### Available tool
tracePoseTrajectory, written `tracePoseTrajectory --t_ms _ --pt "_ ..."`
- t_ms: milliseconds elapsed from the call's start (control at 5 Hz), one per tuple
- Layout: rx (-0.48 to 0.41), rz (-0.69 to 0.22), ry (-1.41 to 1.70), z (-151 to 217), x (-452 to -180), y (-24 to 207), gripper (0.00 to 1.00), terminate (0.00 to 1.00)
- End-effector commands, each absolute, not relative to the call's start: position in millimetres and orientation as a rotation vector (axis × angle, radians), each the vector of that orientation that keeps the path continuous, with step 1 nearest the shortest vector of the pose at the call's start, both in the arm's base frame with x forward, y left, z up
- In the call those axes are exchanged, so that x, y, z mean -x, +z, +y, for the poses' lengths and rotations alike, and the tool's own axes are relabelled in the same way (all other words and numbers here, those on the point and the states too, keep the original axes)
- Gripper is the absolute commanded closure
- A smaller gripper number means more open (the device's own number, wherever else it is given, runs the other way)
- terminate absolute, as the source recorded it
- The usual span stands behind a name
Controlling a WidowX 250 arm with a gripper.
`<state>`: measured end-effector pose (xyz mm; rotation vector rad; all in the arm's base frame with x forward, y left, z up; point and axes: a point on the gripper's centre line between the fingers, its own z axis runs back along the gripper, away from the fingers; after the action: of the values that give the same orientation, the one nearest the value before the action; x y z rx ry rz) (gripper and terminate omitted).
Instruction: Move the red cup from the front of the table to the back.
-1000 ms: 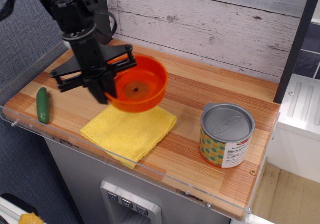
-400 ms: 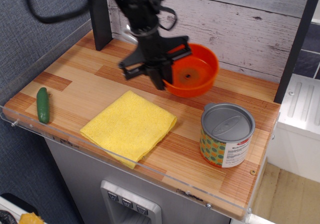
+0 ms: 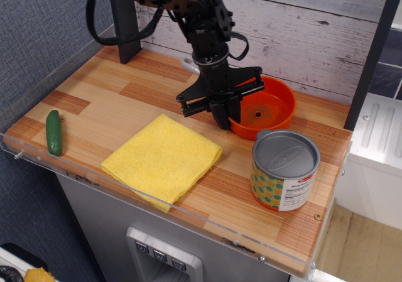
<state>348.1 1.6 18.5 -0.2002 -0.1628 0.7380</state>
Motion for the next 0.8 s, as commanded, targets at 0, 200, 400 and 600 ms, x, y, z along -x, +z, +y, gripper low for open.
tracePoseTrajectory --t_ms 0,200,400,600 --pt "0.170 -0.162 0.734 -1.6 -351.4 26.0 0.00 0.00" --pt "0.161 -0.203 0.719 1.2 -349.5 30.2 0.00 0.00" --pt "0.135 -0.222 0.711 3.4 -346.8 41.4 0.00 0.00" --pt "0.113 -0.252 0.723 4.9 -339.7 59.0 0.00 0.00"
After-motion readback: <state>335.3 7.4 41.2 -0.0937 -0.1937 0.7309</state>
